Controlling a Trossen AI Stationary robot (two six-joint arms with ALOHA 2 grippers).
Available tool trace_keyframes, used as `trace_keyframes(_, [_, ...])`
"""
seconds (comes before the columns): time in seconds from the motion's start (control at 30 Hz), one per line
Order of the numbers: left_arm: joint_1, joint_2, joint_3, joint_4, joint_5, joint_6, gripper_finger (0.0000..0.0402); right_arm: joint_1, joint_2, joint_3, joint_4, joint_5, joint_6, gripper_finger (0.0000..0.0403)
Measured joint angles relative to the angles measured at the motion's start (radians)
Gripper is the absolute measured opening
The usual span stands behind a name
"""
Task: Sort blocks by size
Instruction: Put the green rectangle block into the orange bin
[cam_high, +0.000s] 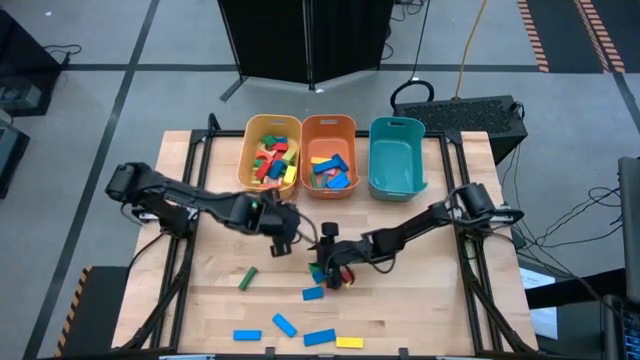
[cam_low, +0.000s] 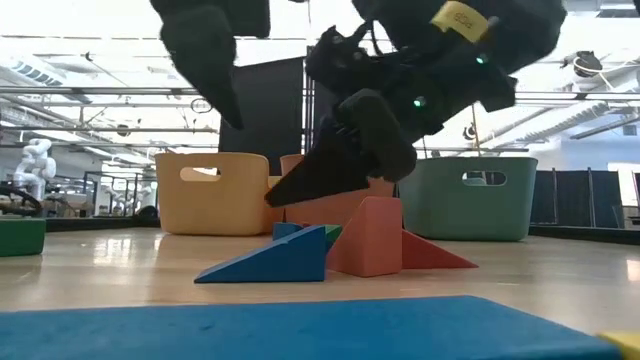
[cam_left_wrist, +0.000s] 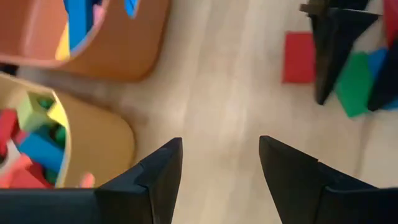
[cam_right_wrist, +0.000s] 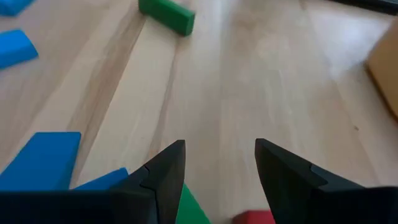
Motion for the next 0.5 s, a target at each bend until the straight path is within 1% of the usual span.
trace_keyframes(0.07, [-0.034,-0.009,-0.026,0.003,-0.014,-0.057,0.0214,-0.003,0.019,0.044,-0.049,-0.02,-0.023,0.018])
trace_keyframes(0.17, [-0.084,-0.037,-0.083,-0.033,-0.038,-0.159,0.0214,-0.014,0.045,0.097,-0.076,-0.06,-0.044,0.018])
trace_keyframes(0.23, [-0.114,-0.063,-0.121,-0.014,-0.043,-0.23,0.0214,-0.027,0.059,0.123,-0.081,-0.098,-0.059,0.018])
trace_keyframes(0.3, [-0.15,-0.096,-0.169,-0.044,-0.043,-0.314,0.0214,-0.04,0.069,0.139,-0.08,-0.133,-0.068,0.0181])
trace_keyframes(0.5, [-0.285,-0.177,-0.256,-0.037,-0.04,-0.561,0.0214,-0.096,0.072,0.163,-0.069,-0.228,-0.081,0.0181])
